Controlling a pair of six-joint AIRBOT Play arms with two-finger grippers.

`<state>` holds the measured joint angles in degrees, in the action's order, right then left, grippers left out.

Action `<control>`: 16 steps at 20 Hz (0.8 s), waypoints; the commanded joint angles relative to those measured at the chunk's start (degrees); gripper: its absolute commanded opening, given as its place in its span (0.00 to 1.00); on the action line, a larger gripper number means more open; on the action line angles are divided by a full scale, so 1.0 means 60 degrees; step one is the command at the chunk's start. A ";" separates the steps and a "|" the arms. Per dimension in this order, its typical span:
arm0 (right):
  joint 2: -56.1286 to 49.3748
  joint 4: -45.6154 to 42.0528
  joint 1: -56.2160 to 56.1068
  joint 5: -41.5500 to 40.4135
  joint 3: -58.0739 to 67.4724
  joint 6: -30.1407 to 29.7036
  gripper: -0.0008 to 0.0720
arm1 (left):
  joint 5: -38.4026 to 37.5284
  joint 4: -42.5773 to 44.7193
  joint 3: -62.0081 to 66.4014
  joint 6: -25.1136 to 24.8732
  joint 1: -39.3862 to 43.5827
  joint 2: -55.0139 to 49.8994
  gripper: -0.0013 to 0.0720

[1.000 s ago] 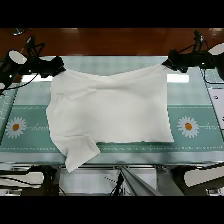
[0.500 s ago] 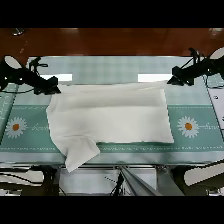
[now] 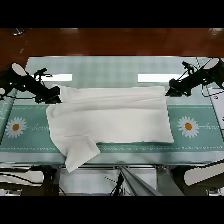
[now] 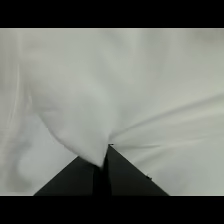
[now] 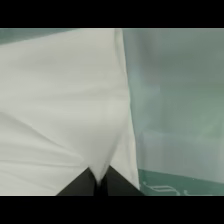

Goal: Fold the shirts.

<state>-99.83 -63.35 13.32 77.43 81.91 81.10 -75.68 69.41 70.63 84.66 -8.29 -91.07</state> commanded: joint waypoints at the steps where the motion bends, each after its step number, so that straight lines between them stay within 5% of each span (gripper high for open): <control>1: 0.0000 0.0084 0.0004 0.0262 -0.0102 -0.0029 0.05 | -0.0550 0.0015 -0.0026 0.0000 0.0000 0.0000 0.09; 2: 0.0000 0.0142 0.0004 0.0372 -0.0102 -0.0033 0.06 | -0.0696 0.0011 -0.0026 0.0000 -0.0004 0.0000 0.27; 3: 0.0004 0.0244 0.0007 0.0521 -0.0102 -0.0044 0.31 | -0.1027 0.0015 -0.0022 0.0018 -0.0004 0.0000 0.71; 4: 0.0015 0.0433 0.0011 0.0736 -0.0098 -0.0280 0.78 | -0.1413 0.0127 -0.0015 0.0259 -0.0007 0.0000 0.98; 5: 0.0073 0.0612 0.0022 0.0951 -0.0091 -0.0659 0.88 | -0.1916 0.0532 0.0073 0.0364 -0.0036 0.0000 0.98; 9: 0.0951 0.0466 0.0488 0.1268 -0.0178 -0.0809 0.88 | -0.2998 0.1796 0.0007 0.0612 -0.0255 0.0710 0.98; 16: 0.5428 0.2047 0.1024 -0.1424 -0.5770 -0.2153 0.87 | -0.0248 0.0929 -0.4772 0.0208 -0.1963 0.4856 0.98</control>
<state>-77.76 -57.45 18.72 75.85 61.04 73.06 -84.33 78.43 53.52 86.94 -15.33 -71.46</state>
